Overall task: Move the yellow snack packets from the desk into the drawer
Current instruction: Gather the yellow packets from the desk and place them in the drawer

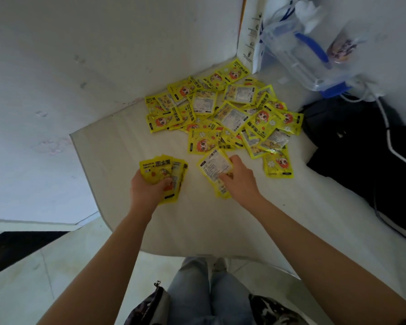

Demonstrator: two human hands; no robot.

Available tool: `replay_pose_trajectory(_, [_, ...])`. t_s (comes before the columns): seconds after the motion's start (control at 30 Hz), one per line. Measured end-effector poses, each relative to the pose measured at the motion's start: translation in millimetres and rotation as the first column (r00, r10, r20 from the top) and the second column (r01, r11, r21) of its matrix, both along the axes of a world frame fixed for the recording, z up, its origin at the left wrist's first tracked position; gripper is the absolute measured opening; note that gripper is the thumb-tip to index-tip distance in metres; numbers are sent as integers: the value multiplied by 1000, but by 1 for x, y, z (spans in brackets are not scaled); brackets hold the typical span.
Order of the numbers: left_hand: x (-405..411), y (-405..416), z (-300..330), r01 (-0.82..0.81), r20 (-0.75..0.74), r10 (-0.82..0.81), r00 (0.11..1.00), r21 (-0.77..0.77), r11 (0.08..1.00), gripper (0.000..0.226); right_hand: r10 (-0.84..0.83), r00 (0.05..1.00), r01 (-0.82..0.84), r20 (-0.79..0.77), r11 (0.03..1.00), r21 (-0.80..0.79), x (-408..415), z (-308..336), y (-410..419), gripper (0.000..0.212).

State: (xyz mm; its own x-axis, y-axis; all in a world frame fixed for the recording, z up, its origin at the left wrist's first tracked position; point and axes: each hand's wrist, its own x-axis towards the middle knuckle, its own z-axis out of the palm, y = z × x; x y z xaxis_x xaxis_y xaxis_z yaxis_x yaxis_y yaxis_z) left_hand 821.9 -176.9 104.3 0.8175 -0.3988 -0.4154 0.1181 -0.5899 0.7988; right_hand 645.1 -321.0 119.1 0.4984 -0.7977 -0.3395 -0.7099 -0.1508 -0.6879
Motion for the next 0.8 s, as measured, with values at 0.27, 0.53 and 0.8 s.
replay_pose_trajectory(0.27, [-80, 23, 2, 9, -114, -16, 993, -64, 998, 36, -213, 976, 212, 41, 977, 25, -82, 4, 54, 30])
replay_pose_trajectory(0.53, [-131, 65, 0, 205, -177, -223, 959, -115, 972, 38, -477, 879, 476, 16, 879, 36, -140, 3, 143, 25])
replay_pose_trajectory(0.8, [-187, 115, -2, 406, -205, -422, 883, -113, 907, 36, -681, 730, 684, -55, 728, 56, -202, 9, 243, 29])
